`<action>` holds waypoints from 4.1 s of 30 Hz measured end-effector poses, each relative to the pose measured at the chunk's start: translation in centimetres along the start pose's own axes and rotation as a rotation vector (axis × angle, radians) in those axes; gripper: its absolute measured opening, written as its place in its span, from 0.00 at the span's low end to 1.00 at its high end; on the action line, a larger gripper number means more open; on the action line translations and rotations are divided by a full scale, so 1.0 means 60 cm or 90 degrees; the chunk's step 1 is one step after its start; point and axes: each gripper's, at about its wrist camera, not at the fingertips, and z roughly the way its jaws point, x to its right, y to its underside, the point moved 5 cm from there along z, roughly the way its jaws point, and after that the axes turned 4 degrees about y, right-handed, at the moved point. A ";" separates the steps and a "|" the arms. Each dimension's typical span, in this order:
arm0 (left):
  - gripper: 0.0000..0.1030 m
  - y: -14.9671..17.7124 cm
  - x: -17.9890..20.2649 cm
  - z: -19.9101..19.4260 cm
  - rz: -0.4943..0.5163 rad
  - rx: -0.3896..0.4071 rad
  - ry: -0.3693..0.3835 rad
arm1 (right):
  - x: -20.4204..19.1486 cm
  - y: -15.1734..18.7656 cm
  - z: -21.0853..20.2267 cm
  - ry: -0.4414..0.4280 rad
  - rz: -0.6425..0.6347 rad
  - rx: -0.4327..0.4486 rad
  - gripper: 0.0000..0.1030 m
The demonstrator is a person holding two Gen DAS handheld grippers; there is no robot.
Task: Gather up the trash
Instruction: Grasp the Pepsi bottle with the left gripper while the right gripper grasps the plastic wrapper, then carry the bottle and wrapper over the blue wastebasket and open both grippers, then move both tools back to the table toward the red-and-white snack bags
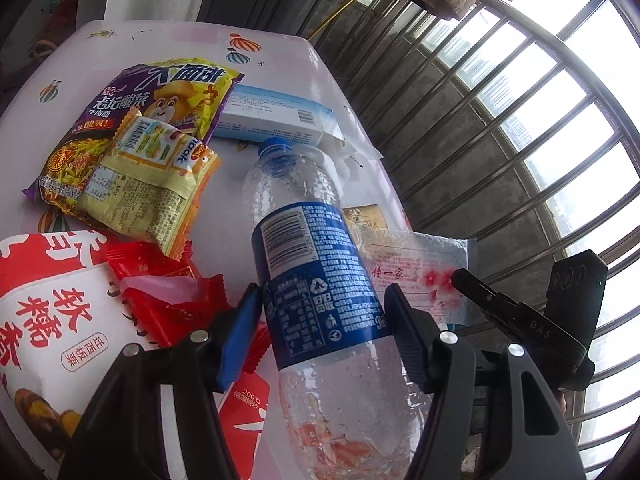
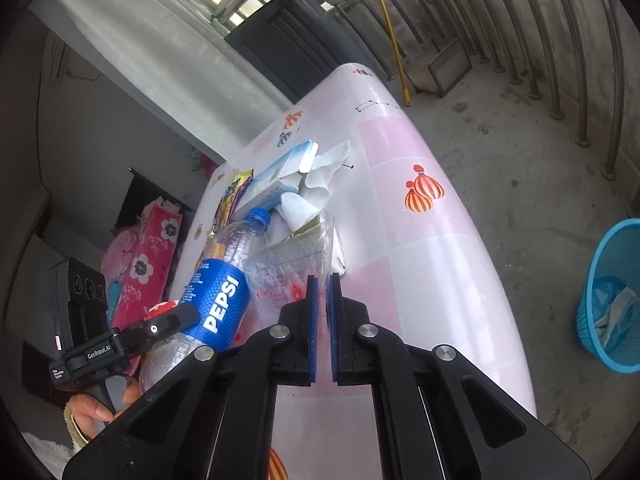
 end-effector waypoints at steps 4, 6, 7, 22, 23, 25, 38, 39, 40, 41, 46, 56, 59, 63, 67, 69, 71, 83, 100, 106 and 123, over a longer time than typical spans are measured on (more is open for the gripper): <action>0.58 0.006 0.011 -0.022 -0.005 0.015 0.024 | -0.007 -0.003 -0.018 -0.009 0.001 0.015 0.03; 0.58 0.007 0.018 -0.035 -0.004 0.026 0.035 | -0.012 -0.005 -0.028 -0.009 -0.002 0.025 0.03; 0.57 0.007 0.022 -0.042 -0.003 0.032 0.040 | -0.013 -0.006 -0.035 -0.011 -0.003 0.030 0.03; 0.57 -0.005 0.197 -0.065 0.102 0.055 0.164 | 0.040 -0.014 -0.218 0.074 0.033 0.179 0.03; 0.57 -0.005 0.217 -0.050 0.111 0.045 0.173 | 0.058 -0.012 -0.235 0.095 0.045 0.193 0.03; 0.57 -0.005 0.264 -0.011 0.129 0.014 0.198 | 0.098 -0.007 -0.265 0.142 0.075 0.216 0.03; 0.58 0.095 0.510 0.405 0.233 -0.292 0.195 | 0.433 0.057 -0.281 0.380 0.367 0.227 0.03; 0.58 0.101 0.522 0.437 0.231 -0.309 0.197 | 0.457 0.057 -0.271 0.379 0.389 0.227 0.06; 0.67 0.103 0.531 0.466 0.224 -0.324 0.205 | 0.481 0.059 -0.260 0.374 0.412 0.229 0.09; 0.78 0.100 0.535 0.492 0.215 -0.328 0.199 | 0.506 0.060 -0.246 0.368 0.432 0.229 0.11; 0.79 0.073 0.509 0.518 0.168 -0.305 0.157 | 0.572 0.086 -0.192 0.347 0.487 0.199 0.40; 0.79 0.012 0.459 0.346 0.223 -0.141 0.158 | 0.514 0.087 -0.219 0.316 0.434 0.215 0.40; 0.79 0.002 0.452 0.293 0.239 -0.087 0.146 | 0.494 0.080 -0.230 0.307 0.415 0.229 0.40; 0.79 0.000 0.441 0.222 0.265 -0.029 0.137 | 0.453 0.071 -0.242 0.282 0.380 0.244 0.42; 0.79 -0.005 0.421 0.144 0.270 0.026 0.138 | 0.396 0.051 -0.247 0.255 0.321 0.245 0.44; 0.79 -0.007 0.402 0.104 0.262 0.053 0.137 | 0.364 0.039 -0.245 0.235 0.292 0.239 0.45; 0.79 -0.011 0.377 0.062 0.254 0.084 0.130 | 0.330 0.028 -0.239 0.212 0.262 0.229 0.46; 0.74 0.027 0.105 -0.180 0.173 0.228 0.001 | 0.116 0.011 -0.139 0.052 0.116 0.110 0.47; 0.48 0.015 -0.218 -0.281 -0.101 0.302 -0.087 | -0.165 0.185 0.100 -0.272 0.009 -0.268 0.51; 0.42 -0.001 -0.260 -0.235 -0.187 0.260 -0.018 | -0.190 0.193 0.132 -0.284 0.019 -0.313 0.53; 0.37 0.074 -0.206 -0.217 -0.170 0.159 0.088 | -0.213 0.171 0.131 -0.300 0.048 -0.263 0.45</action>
